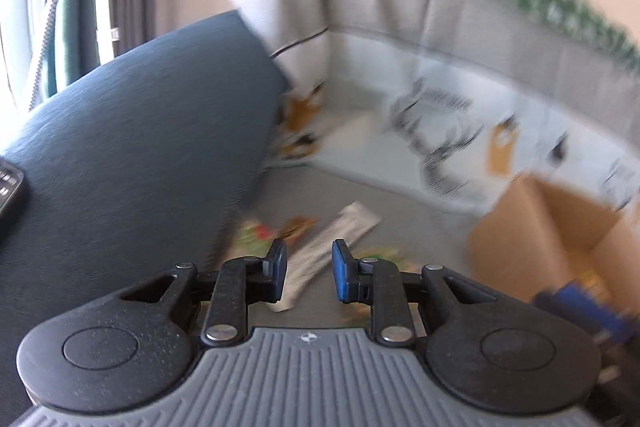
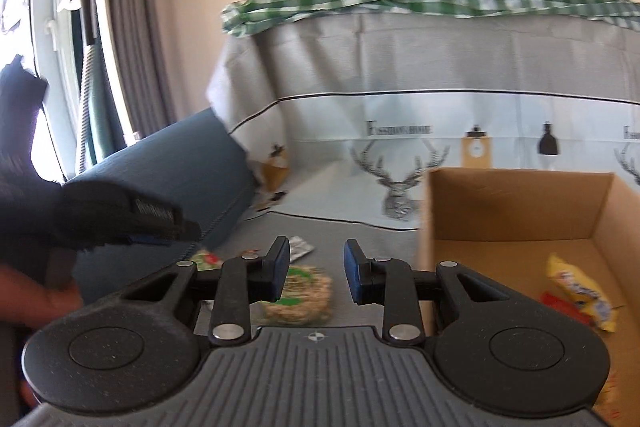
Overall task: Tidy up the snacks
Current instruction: 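Move both grippers from the box back to the snack pile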
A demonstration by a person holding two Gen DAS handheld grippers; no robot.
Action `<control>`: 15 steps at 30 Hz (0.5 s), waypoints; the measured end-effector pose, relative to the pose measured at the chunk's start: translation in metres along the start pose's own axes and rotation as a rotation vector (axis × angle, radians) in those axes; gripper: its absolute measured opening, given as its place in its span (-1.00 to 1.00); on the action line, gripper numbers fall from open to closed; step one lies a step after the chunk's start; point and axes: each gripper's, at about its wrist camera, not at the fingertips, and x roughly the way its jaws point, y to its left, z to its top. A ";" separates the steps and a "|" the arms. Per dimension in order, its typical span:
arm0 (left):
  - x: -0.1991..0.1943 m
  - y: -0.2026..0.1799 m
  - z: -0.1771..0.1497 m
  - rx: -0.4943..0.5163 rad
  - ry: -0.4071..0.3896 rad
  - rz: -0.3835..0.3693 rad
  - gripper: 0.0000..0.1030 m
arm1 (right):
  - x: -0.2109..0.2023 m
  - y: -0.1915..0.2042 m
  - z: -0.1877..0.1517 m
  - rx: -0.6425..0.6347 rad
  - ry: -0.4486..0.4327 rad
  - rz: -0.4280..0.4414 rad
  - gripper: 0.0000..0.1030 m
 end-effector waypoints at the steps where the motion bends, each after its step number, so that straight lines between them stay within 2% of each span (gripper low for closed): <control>1: 0.007 0.004 -0.001 0.002 0.026 0.025 -0.48 | 0.003 0.003 -0.001 0.004 0.004 0.006 -0.39; 5: 0.021 0.019 -0.001 0.009 0.049 0.102 -0.45 | 0.018 0.011 -0.005 0.031 0.030 0.025 -0.38; 7: 0.027 0.019 -0.002 0.027 0.062 0.114 -0.46 | 0.025 0.015 -0.007 0.033 0.044 0.028 -0.38; 11: 0.035 0.006 -0.002 0.074 0.076 0.138 -0.29 | 0.044 0.016 -0.011 0.032 0.085 0.010 -0.36; 14: 0.041 0.004 -0.001 0.054 0.086 0.139 -0.26 | 0.061 0.015 -0.015 0.033 0.120 -0.005 -0.21; 15: 0.044 0.004 0.000 0.047 0.090 0.139 -0.26 | 0.067 0.014 -0.016 0.028 0.125 -0.011 -0.10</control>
